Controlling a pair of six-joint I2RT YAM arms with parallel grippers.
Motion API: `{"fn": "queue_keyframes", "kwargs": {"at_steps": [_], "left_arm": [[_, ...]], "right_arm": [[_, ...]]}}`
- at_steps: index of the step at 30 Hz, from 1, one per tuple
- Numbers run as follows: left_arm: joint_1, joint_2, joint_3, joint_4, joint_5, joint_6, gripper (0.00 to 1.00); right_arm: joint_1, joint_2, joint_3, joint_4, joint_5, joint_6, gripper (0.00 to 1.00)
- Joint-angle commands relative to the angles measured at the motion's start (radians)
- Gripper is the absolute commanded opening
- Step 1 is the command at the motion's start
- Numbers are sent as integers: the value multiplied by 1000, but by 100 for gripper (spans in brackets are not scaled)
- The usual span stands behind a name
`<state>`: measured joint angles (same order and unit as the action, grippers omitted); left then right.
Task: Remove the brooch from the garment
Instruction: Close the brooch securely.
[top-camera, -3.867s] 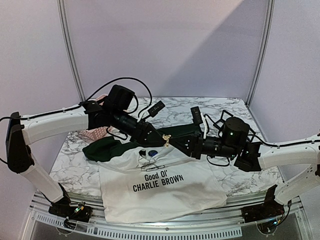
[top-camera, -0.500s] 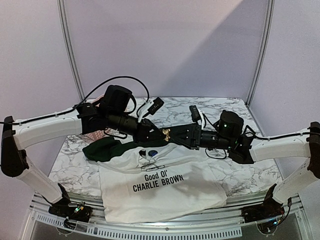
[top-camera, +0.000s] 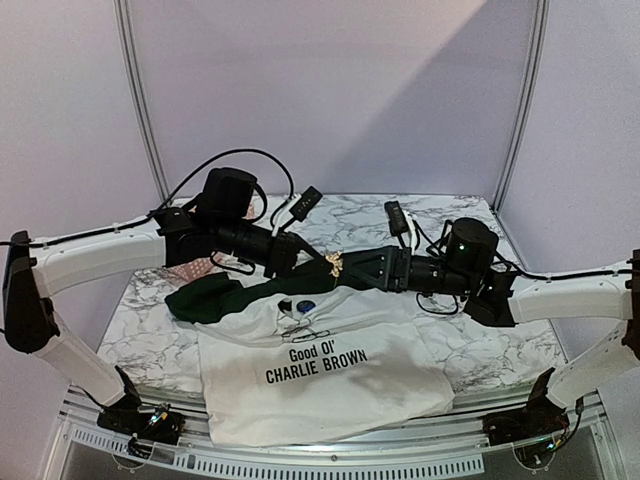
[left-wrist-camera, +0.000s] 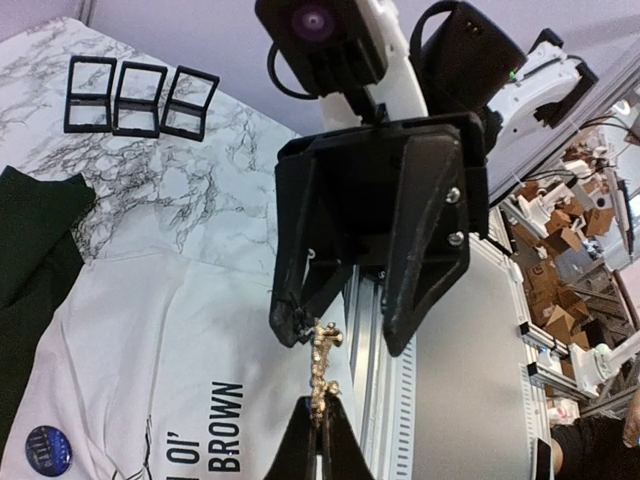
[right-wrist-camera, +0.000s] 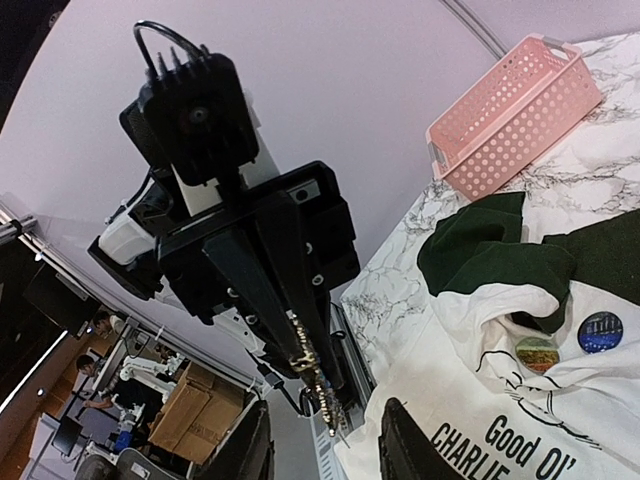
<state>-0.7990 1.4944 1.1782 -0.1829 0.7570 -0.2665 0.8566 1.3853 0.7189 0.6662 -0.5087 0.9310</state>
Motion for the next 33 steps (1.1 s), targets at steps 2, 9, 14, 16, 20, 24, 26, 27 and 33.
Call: {"fn": "queue_keyframes", "kwargs": {"at_steps": [2, 9, 14, 16, 20, 24, 26, 27, 33], "left_arm": [[23, 25, -6, 36, 33, -38, 0], [61, 48, -18, 127, 141, -139, 0], [66, 41, -30, 165, 182, -174, 0], [67, 43, -33, 219, 205, -192, 0], [67, 43, -41, 258, 238, -217, 0], [66, 43, -42, 259, 245, -221, 0], [66, 45, -42, 258, 252, -223, 0], [66, 47, -40, 259, 254, -225, 0], [66, 57, -39, 258, 259, -231, 0]], "right_arm": [[-4, -26, -16, -17, -5, -49, 40], [11, -62, -40, -146, 68, -204, 49], [25, -83, -23, -230, 114, -299, 57], [28, -86, -21, -236, 126, -309, 60], [37, -74, -7, -253, 149, -330, 62], [53, -54, 22, -262, 160, -355, 64], [56, -48, 27, -250, 158, -358, 65], [57, -45, 30, -243, 155, -359, 66], [64, -24, 74, -235, 129, -375, 67]]}}
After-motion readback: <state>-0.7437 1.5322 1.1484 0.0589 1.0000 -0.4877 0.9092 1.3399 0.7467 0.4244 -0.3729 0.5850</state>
